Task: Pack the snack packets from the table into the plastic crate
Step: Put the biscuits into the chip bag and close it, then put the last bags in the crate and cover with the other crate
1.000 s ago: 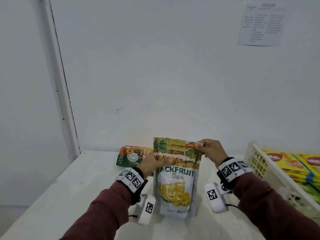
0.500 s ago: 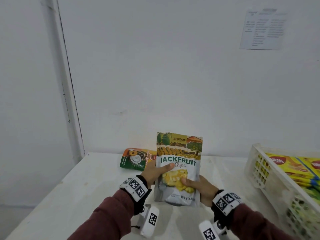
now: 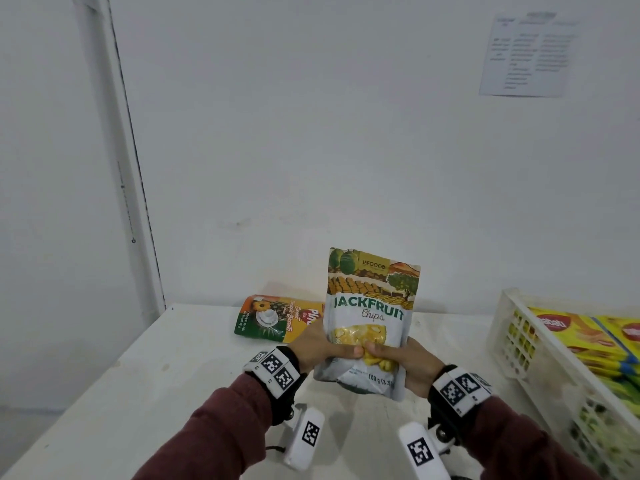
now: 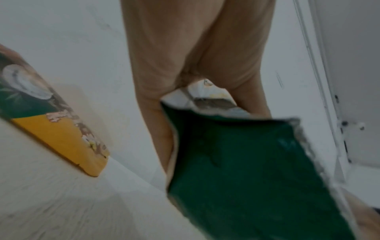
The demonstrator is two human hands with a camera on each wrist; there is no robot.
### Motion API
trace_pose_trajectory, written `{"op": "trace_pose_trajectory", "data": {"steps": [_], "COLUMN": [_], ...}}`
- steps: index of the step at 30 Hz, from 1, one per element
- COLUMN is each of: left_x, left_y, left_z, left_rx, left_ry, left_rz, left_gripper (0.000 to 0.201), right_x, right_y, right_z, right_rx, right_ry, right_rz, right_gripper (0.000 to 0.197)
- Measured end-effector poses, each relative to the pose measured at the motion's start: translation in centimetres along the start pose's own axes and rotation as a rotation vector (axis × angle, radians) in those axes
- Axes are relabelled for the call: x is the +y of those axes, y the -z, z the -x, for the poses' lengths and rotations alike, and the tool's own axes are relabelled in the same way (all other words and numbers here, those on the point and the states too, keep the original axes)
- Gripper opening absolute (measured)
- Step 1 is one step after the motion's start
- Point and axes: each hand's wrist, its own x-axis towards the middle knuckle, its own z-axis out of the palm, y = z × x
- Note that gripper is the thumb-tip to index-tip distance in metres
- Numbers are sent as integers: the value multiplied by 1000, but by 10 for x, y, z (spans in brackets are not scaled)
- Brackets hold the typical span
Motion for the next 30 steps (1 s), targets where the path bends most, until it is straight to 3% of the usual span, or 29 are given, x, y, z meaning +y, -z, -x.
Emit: {"op": "trace_pose_trajectory", "data": {"steps": [5, 8, 11, 13, 16, 23, 30], "left_x": [3, 5, 5, 3, 0, -15, 2], "left_y": [7, 22, 53, 77, 111, 130, 94], "left_z": [-20, -30, -41, -45, -51, -53, -40], "left_rx": [-39, 89, 258, 355, 381, 130, -59], "left_ry": [45, 210, 235, 290, 389, 663, 706], "left_rz": [-99, -251, -602, -842, -1251, -1523, -1688], "left_gripper": [94, 92, 43, 47, 50, 63, 49], "right_x": [-4, -6, -7, -10, -15, -20, -13], "right_y": [15, 27, 44, 52, 63, 67, 66], "right_z": [-14, -25, -37, -42, -50, -67, -70], "right_rx": [56, 98, 143, 152, 146, 143, 144], "right_ry": [34, 45, 34, 21, 5, 32, 22], "right_rz": [3, 47, 62, 67, 77, 94, 103], "right_gripper": [99, 102, 106, 106, 107, 108, 109]}}
